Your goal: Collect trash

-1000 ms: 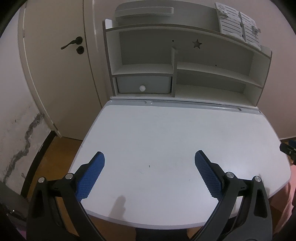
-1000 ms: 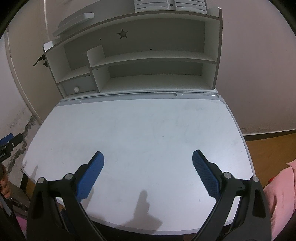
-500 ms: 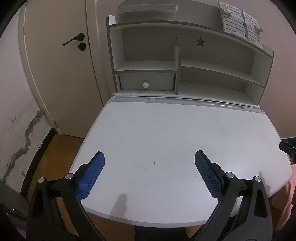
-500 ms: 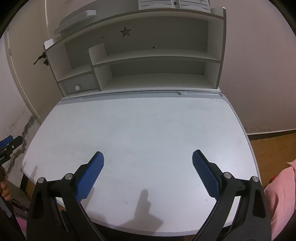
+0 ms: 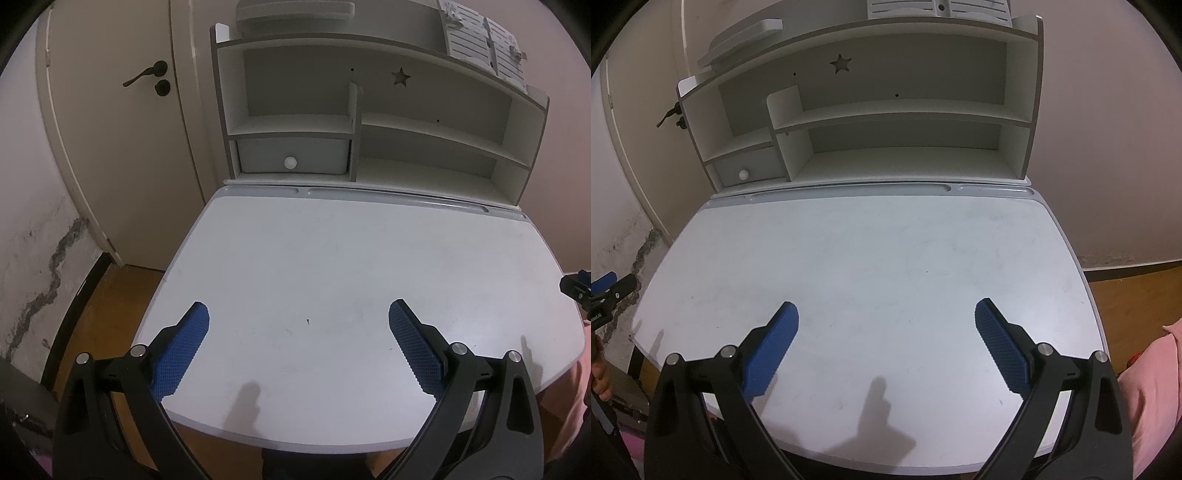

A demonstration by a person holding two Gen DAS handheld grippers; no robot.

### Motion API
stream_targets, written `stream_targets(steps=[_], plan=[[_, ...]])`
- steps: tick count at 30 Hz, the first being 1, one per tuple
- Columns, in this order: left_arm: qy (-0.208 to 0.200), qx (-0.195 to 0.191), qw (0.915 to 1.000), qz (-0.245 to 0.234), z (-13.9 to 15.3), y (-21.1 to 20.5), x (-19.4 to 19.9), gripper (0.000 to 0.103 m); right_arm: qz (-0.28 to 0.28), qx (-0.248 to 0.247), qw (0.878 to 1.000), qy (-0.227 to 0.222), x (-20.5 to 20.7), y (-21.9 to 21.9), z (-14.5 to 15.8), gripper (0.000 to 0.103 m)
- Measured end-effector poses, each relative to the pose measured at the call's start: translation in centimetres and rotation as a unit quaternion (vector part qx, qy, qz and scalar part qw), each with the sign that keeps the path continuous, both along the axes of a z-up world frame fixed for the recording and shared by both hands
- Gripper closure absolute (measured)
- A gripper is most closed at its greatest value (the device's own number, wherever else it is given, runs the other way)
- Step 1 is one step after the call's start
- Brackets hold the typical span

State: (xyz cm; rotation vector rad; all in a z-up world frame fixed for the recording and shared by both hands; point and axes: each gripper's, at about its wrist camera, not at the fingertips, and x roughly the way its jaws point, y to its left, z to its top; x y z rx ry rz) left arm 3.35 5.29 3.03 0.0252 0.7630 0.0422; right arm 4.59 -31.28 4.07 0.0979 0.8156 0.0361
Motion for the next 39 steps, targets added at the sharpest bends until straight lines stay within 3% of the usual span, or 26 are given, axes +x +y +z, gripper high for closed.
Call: stream_targets(steps=[39], plan=[[0.015,0.006,0.9999,-0.006,-1.0,-0.4,1.7,0.008,-0.013,-0.002,1.000,0.011,1.2,-0.5,-1.0,0.010]])
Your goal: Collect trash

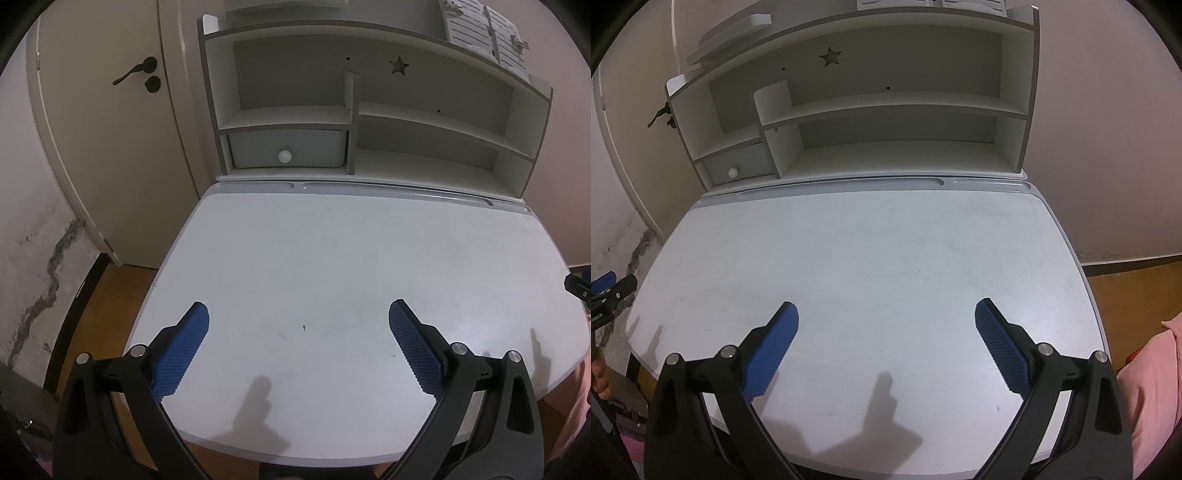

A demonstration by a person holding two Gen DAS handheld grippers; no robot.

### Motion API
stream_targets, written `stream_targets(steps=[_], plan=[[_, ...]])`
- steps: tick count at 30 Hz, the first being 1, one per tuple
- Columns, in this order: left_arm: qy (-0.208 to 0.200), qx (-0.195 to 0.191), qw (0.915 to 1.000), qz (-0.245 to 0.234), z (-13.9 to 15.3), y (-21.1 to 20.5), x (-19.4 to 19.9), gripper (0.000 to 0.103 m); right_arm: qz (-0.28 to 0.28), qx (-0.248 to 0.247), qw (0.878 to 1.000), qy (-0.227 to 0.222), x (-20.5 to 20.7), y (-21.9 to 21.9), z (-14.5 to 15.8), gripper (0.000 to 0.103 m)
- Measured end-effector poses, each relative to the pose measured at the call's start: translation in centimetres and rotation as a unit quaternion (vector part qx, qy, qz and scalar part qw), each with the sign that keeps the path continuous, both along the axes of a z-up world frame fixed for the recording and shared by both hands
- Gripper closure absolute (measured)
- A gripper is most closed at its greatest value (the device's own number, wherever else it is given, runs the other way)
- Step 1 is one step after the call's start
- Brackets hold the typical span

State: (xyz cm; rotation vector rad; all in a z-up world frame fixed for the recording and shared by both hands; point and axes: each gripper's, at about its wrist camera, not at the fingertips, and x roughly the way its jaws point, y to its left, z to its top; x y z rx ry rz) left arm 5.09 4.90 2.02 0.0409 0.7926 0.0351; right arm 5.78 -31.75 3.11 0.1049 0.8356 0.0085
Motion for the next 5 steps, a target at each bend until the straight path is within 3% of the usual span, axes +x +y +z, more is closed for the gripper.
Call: stream_targets(steps=[5], plan=[[0.001,0.002,1.0000,0.002,-0.11,0.32,0.41,0.008,-0.001,0.000,1.000,0.001,0.13,-0.01,-0.19,0.010]])
